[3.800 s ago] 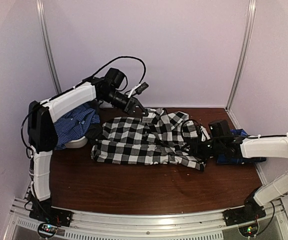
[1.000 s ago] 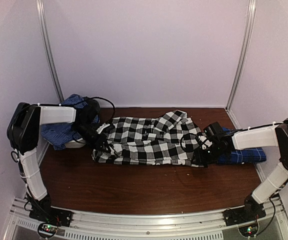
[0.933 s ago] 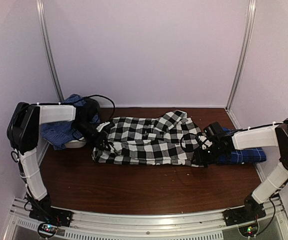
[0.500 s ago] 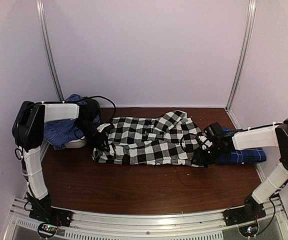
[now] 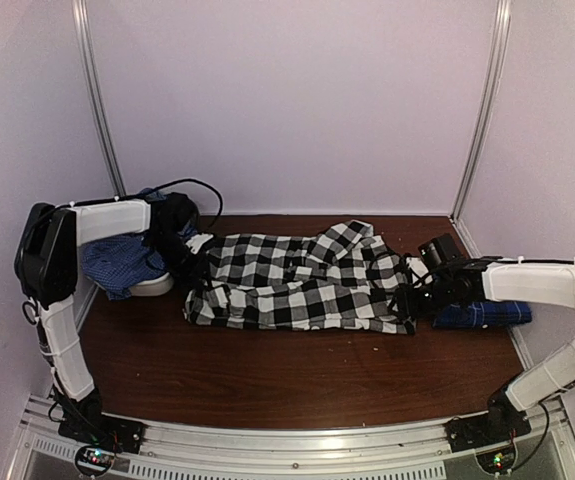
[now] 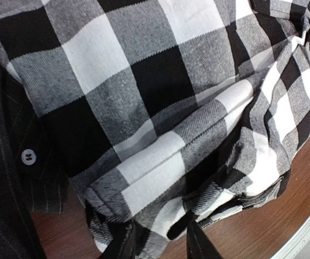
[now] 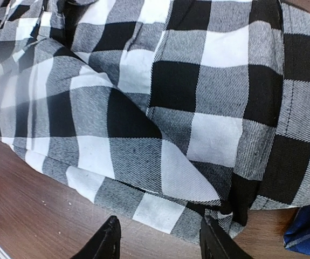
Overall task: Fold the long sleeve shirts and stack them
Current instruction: Fold the sleeve of the 1/3-folded shirt, then move the 1/3-folded shirt to the center of the board.
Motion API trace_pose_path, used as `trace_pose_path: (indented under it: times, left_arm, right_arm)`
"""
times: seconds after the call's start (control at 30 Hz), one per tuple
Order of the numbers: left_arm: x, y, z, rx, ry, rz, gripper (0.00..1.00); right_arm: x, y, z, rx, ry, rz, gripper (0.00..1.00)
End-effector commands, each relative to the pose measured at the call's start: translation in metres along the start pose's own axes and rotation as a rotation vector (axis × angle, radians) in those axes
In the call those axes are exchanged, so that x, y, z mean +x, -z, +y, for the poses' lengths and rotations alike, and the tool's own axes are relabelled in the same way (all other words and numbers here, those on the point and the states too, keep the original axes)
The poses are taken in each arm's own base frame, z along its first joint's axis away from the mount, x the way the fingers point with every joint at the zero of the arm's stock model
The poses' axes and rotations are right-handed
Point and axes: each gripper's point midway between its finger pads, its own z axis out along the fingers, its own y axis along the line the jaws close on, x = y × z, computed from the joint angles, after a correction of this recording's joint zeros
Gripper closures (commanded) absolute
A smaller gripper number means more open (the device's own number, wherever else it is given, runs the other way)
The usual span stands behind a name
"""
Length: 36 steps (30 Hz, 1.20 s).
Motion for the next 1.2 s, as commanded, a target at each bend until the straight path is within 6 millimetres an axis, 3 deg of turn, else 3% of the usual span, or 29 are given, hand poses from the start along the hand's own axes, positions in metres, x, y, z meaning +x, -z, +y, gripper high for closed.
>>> trace_pose_path:
  times: [0.0,0.17,0.3,0.4,0.5,0.6,0.83,0.97,1.17]
  left_arm:
    - [-0.023,0.031,-0.001,-0.045,0.002,-0.140,0.66]
    - [-0.039,0.048,-0.032,0.030,-0.031,-0.267,0.65]
    - [-0.049,0.049,-0.064,0.116,-0.064,-0.349,0.64]
    - [-0.047,0.033,-0.093,0.223,-0.084,-0.356,0.64]
    - [-0.041,0.006,-0.106,0.239,-0.092,-0.318,0.64]
    - [-0.031,-0.023,-0.107,0.229,-0.082,-0.268,0.64]
    - [-0.006,-0.066,-0.076,0.114,-0.039,-0.174,0.64]
    - [0.009,-0.082,-0.067,0.090,-0.026,-0.134,0.64]
    - [0.034,-0.090,-0.075,0.075,-0.027,-0.087,0.64]
  right_arm:
    - [-0.018,0.017,0.004,0.000,-0.007,-0.060,0.49]
    - [-0.034,0.018,0.018,-0.056,-0.011,-0.099,0.49]
    - [-0.044,0.008,0.034,-0.091,0.002,-0.107,0.49]
    - [-0.047,-0.008,0.042,-0.101,0.012,-0.084,0.50]
    - [-0.048,-0.021,0.048,-0.113,0.022,-0.065,0.50]
    - [-0.046,-0.034,0.046,-0.104,0.021,-0.048,0.50]
    - [-0.024,-0.058,0.015,0.022,0.026,0.019,0.50]
    - [-0.006,-0.063,-0.002,0.082,0.031,0.052,0.50]
    - [0.026,-0.056,-0.018,0.128,0.031,0.092,0.50]
